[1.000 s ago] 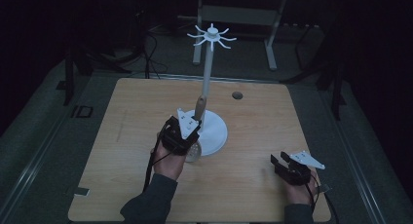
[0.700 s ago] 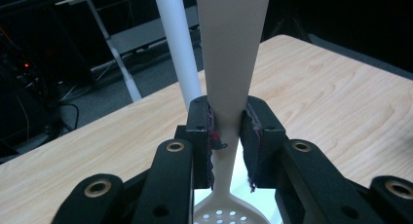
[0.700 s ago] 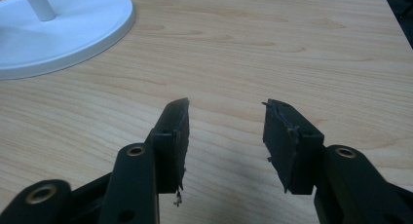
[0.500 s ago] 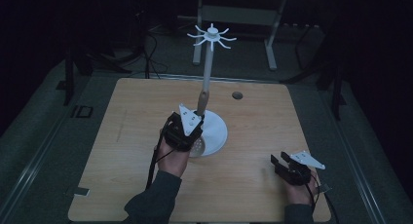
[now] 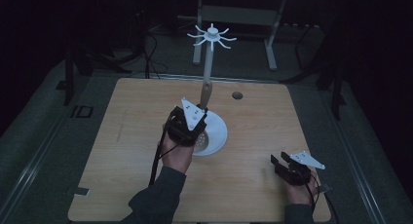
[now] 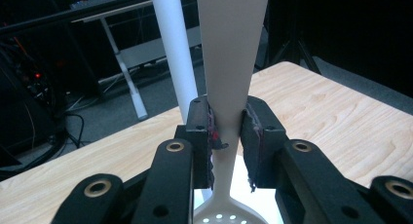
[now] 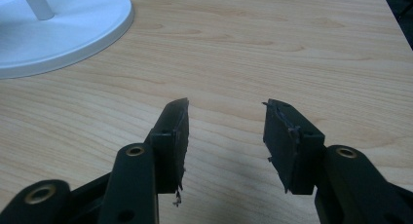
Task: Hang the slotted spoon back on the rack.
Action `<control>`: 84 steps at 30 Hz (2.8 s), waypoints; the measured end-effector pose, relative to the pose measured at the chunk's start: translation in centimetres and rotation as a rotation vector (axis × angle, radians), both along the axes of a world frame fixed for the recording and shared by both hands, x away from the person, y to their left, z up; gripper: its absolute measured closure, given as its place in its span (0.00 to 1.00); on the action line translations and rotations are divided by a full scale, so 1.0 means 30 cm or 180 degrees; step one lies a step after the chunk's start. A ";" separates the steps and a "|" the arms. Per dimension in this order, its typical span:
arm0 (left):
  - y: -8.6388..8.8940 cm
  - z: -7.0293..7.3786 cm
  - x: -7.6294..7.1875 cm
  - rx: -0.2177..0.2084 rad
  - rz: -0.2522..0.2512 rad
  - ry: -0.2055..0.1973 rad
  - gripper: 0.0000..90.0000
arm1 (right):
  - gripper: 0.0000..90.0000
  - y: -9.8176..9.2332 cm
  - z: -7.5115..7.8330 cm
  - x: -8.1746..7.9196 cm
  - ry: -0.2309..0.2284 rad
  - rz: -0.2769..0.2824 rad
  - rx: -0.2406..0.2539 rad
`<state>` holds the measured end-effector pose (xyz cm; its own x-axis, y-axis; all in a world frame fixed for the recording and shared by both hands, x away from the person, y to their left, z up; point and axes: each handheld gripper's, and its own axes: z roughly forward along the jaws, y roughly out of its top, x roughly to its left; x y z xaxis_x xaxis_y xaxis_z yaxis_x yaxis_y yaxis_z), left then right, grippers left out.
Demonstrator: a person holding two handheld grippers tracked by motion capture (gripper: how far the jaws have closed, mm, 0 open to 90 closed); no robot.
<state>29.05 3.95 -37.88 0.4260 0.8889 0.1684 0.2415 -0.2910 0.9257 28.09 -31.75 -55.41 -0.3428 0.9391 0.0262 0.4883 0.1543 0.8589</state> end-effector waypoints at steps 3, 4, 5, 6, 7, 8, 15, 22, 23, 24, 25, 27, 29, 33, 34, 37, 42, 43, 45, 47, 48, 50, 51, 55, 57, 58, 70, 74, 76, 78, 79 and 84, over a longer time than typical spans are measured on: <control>-0.004 0.005 0.001 -0.0013 0.0017 -0.0011 0.83 | 0.57 -0.001 0.000 0.000 -0.0004 0.0001 -0.0002; -0.007 0.011 0.004 -0.0041 0.0033 -0.0013 0.83 | 0.57 -0.001 0.001 -0.001 -0.0007 0.0001 -0.0003; -0.007 0.011 0.004 -0.0041 0.0033 -0.0013 0.83 | 0.57 -0.001 0.001 -0.001 -0.0007 0.0001 -0.0003; -0.009 0.017 0.007 -0.0076 0.0055 -0.0020 0.83 | 0.57 -0.003 0.001 -0.001 -0.0009 0.0001 -0.0007; -0.009 0.020 0.008 -0.0085 0.0068 -0.0021 0.83 | 0.57 -0.003 0.002 -0.002 -0.0009 -0.0003 -0.0006; -0.010 0.023 0.010 -0.0105 0.0081 -0.0033 0.83 | 0.57 -0.004 0.002 -0.002 -0.0011 -0.0004 -0.0007; -0.014 0.043 0.020 -0.0110 0.0118 -0.0061 0.83 | 0.57 -0.004 0.002 -0.002 -0.0013 -0.0007 -0.0011; -0.023 0.069 0.027 -0.0144 0.0171 -0.0093 0.83 | 0.56 -0.002 0.001 -0.001 -0.0012 0.0002 -0.0014; -0.028 0.085 0.030 -0.0151 0.0186 -0.0115 0.83 | 0.56 -0.002 0.001 -0.001 -0.0012 0.0002 -0.0014; -0.031 0.096 0.032 -0.0157 0.0197 -0.0138 0.83 | 0.56 -0.003 0.001 -0.001 -0.0010 0.0000 -0.0012; -0.032 0.103 0.033 -0.0147 0.0204 -0.0144 0.83 | 0.56 -0.003 0.001 -0.001 -0.0009 -0.0001 -0.0012; -0.033 0.110 0.034 -0.0148 0.0211 -0.0155 0.83 | 0.56 -0.003 0.001 -0.002 -0.0010 -0.0003 -0.0012; -0.035 0.120 0.037 -0.0142 0.0216 -0.0166 0.83 | 0.56 -0.004 0.001 -0.002 -0.0010 -0.0003 -0.0013; -0.040 0.137 0.044 -0.0109 0.0270 -0.0196 0.83 | 0.56 -0.003 0.001 -0.001 -0.0011 0.0002 -0.0013; -0.040 0.137 0.044 -0.0109 0.0270 -0.0196 0.83 | 0.56 -0.003 0.001 -0.001 -0.0011 0.0002 -0.0013; -0.044 0.153 0.056 -0.0089 0.0332 -0.0195 0.83 | 0.56 -0.004 0.001 -0.001 -0.0006 -0.0005 -0.0009; -0.050 0.168 0.070 -0.0059 0.0387 -0.0190 0.83 | 0.56 -0.006 0.000 0.001 -0.0007 -0.0007 -0.0010; -0.051 0.169 0.072 -0.0053 0.0394 -0.0178 0.83 | 0.56 -0.007 0.000 0.001 -0.0009 -0.0004 -0.0013; -0.052 0.170 0.075 -0.0045 0.0406 -0.0176 0.83 | 0.56 -0.007 0.000 0.002 -0.0011 -0.0004 -0.0015; -0.055 0.172 0.081 -0.0045 0.0428 -0.0161 0.83 | 0.56 -0.007 0.000 0.002 -0.0009 -0.0003 -0.0016; -0.055 0.173 0.083 -0.0037 0.0431 -0.0157 0.83 | 0.56 -0.007 0.000 0.003 -0.0008 -0.0003 -0.0016; -0.055 0.176 0.089 -0.0030 0.0455 -0.0147 0.83 | 0.56 -0.008 0.000 0.002 -0.0009 -0.0002 -0.0017; -0.056 0.177 0.092 -0.0025 0.0463 -0.0142 0.83 | 0.56 -0.009 0.000 0.002 -0.0010 -0.0004 -0.0014; -0.058 0.180 0.104 -0.0009 0.0483 -0.0119 0.83 | 0.56 -0.013 -0.001 -0.001 -0.0008 -0.0009 -0.0010; -0.060 0.183 0.109 0.0004 0.0485 -0.0106 0.83 | 0.56 -0.016 0.001 -0.004 -0.0008 -0.0020 -0.0003; -0.063 0.184 0.114 0.0009 0.0498 -0.0100 0.83 | 0.56 -0.017 0.001 -0.005 -0.0015 -0.0025 0.0001; -0.066 0.184 0.144 0.0005 0.0558 -0.0038 0.83 | 0.56 -0.016 -0.002 -0.005 0.0002 -0.0022 -0.0004; -0.067 0.178 0.158 0.0008 0.0582 0.0001 0.83 | 0.56 -0.016 -0.002 -0.006 0.0002 -0.0021 -0.0007; -0.068 0.177 0.161 -0.0007 0.0569 0.0010 0.83 | 0.56 -0.014 -0.003 -0.005 0.0002 -0.0017 -0.0011; -0.069 0.177 0.162 -0.0012 0.0569 0.0017 0.83 | 0.56 -0.014 -0.003 -0.005 0.0002 -0.0017 -0.0013; -0.070 0.178 0.162 -0.0013 0.0569 0.0016 0.83 | 0.56 -0.014 -0.003 -0.005 0.0003 -0.0015 -0.0011; -0.069 0.184 0.164 -0.0017 0.0576 0.0019 0.83 | 0.56 -0.014 -0.004 -0.004 0.0004 -0.0015 -0.0011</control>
